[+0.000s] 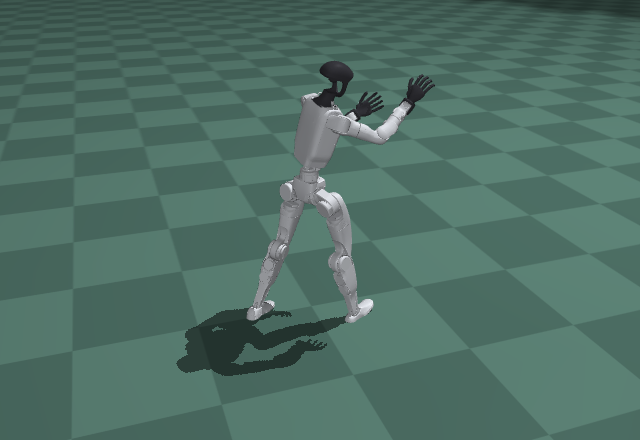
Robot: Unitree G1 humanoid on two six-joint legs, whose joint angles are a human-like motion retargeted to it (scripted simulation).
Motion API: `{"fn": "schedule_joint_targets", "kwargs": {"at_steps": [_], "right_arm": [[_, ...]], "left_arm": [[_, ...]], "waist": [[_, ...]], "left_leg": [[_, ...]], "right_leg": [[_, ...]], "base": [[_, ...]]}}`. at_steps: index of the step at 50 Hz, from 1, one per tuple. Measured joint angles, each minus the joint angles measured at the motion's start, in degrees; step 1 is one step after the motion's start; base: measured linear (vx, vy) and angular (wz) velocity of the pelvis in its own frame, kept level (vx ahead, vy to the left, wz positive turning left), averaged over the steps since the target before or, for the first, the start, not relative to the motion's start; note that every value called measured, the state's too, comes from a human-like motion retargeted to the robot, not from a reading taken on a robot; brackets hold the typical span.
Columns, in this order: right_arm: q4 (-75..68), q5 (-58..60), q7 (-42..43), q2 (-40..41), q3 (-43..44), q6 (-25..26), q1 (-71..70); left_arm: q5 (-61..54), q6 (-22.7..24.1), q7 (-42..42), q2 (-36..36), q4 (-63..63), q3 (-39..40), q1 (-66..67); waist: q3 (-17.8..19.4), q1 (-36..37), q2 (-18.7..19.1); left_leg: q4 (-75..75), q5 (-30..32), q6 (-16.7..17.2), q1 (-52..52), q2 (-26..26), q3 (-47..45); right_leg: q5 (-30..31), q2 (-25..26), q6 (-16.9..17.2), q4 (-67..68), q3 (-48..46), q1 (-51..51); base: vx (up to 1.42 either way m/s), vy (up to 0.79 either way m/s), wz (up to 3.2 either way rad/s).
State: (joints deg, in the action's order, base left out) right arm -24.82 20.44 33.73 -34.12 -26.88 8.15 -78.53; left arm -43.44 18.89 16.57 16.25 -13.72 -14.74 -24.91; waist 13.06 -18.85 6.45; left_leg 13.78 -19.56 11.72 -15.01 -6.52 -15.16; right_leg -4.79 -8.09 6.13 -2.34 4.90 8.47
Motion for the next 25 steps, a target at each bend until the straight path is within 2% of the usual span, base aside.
{"fn": "schedule_joint_targets", "kwargs": {"at_steps": [2, 3, 5, 6, 7, 8, 10, 13, 15, 17, 20, 22, 25], "right_arm": [[-24.3, -15.5, -4.5, -2.2, -8.0, 0.8, -11.8], [-32.6, -25.9, -8.7, -4.2, -11.0, 0.8, -14.8], [-46.0, -45.8, -11.6, -9.0, -13.7, 0.3, -18.4], [-48.1, -53.3, -8.7, -12.0, -13.2, -0.8, -18.8], [-48.6, -59.3, -5.3, -14.9, -11.8, -2.4, -18.7], [-46.0, -62.5, -0.8, -17.9, -8.7, -5.0, -17.7], [-39.9, -64.5, 4.8, -22.0, -0.9, -11.0, -15.3], [-18.3, -62.7, 4.5, -24.9, 9.7, -18.2, -1.4], [-7.8, -57.4, 5.1, -26.8, 11.8, -20.6, 6.3], [0.2, -46.9, 6.9, -28.3, 12.0, -19.5, 12.5], [9.5, -29.1, 5.7, -28.7, 12.2, -14.9, 19.2], [14.1, -19.8, 2.3, -25.9, 10.3, -13.0, 21.7], [16.5, -9.2, -2.5, -15.7, 3.1, -13.7, 21.9]], "left_arm": [[-12.0, -1.8, -7.7, 3.4, -1.3, -1.2, 7.6], [-17.2, -3.4, -10.4, 6.1, -1.4, -2.1, 10.7], [-24.9, -5.6, -12.8, 11.1, -0.2, -4.6, 15.4], [-32.1, -5.6, -12.1, 13.3, 0.5, -4.6, 16.6], [-34.4, -5.6, -11.6, 15.1, 1.6, -4.2, 17.9], [-27.2, -5.8, -11.3, 16.2, 3.1, -3.2, 19.3], [-21.2, -6.1, -11.0, 17.8, 5.2, 0.9, 22.5], [-19.5, -8.2, -12.5, 16.9, 6.5, 9.3, 27.6], [-17.6, -8.1, -12.9, 15.6, 6.9, 13.2, 29.4], [-13.0, -7.5, -12.1, 15.1, 7.2, 15.4, 30.0], [-2.5, -7.1, -10.3, 15.1, 7.3, 16.3, 29.8], [5.1, -6.5, -8.1, 14.6, 7.5, 16.9, 30.5], [13.5, -2.9, -0.7, 13.2, 9.5, 18.1, 30.4]], "waist": [[1.6, 8.9, -0.9], [2.2, 13.2, -1.7], [3.2, 20.5, -3.6], [4.1, 23.1, -4.4], [5.2, 25.4, -5.1], [6.5, 27.1, -5.4], [8.9, 29.3, -5.4], [11.7, 29.5, -4.4], [13.0, 29.2, -3.2], [13.4, 29.1, -2.0], [12.0, 29.4, -1.0], [9.7, 29.4, -1.2], [6.3, 29.2, -3.2]], "left_leg": [[-2.1, -1.4, -2.0, -0.5, 0.5, -1.5], [-2.4, -2.0, -3.1, 0.0, 0.8, -1.6], [-1.7, -2.6, -4.8, 2.3, 1.4, -0.8], [-0.8, -2.5, -5.1, 3.7, 1.8, 0.1], [0.1, -2.3, -5.2, 5.2, 2.0, 1.1], [1.1, -1.9, -5.0, 6.9, 2.0, 2.3], [2.3, -1.3, -4.1, 9.6, 1.6, 4.6], [3.3, -1.4, -3.1, 12.8, -0.6, 7.7], [2.8, -1.7, -2.8, 14.3, -1.9, 9.0], [1.0, -1.9, -3.2, 14.3, -3.6, 8.9], [-2.4, -2.0, -3.6, 12.3, -5.5, 6.7], [-3.4, -2.1, -2.7, 9.7, -6.2, 3.4], [-1.7, -1.7, -2.2, 4.7, -7.2, -5.0]], "right_leg": [[-1.1, -2.6, 0.6, 3.1, -10.6, 1.8], [-1.6, -4.2, 0.6, 4.9, -15.9, 2.8], [-1.7, -7.6, 0.7, 7.9, -24.0, 4.7], [-1.3, -8.9, 1.0, 8.5, -26.0, 5.2], [-0.9, -9.9, 1.1, 8.9, -27.6, 5.6], [-0.5, -10.4, 0.9, 8.7, -28.5, 5.9], [-0.6, -10.6, 0.5, 7.9, -29.9, 5.9], [-4.0, -9.8, -0.2, 8.8, -33.5, 6.3], [-5.8, -9.2, -1.0, 7.7, -37.1, 5.7], [-8.1, -9.6, -1.0, 10.5, -41.7, 6.2], [-9.6, -11.2, -1.2, 17.1, -46.2, 7.8], [-9.8, -11.2, -1.1, 21.4, -43.8, 9.7], [-12.3, -8.5, -0.4, 26.3, -36.4, 12.3]], "base": [[-0.28, 0.04, -0.43], [-0.26, -0.01, -0.1], [-0.22, -0.07, 0.35], [-0.19, -0.11, 0.76], [-0.17, -0.13, 0.98], [-0.16, -0.14, 1.05], [-0.15, -0.15, 1.11], [-0.11, -0.16, 1.04], [-0.07, -0.16, 0.81], [0.0, -0.18, 0.36], [0.13, -0.21, -0.34], [0.29, -0.25, -1.18], [0.45, -0.29, -2.07]]}}
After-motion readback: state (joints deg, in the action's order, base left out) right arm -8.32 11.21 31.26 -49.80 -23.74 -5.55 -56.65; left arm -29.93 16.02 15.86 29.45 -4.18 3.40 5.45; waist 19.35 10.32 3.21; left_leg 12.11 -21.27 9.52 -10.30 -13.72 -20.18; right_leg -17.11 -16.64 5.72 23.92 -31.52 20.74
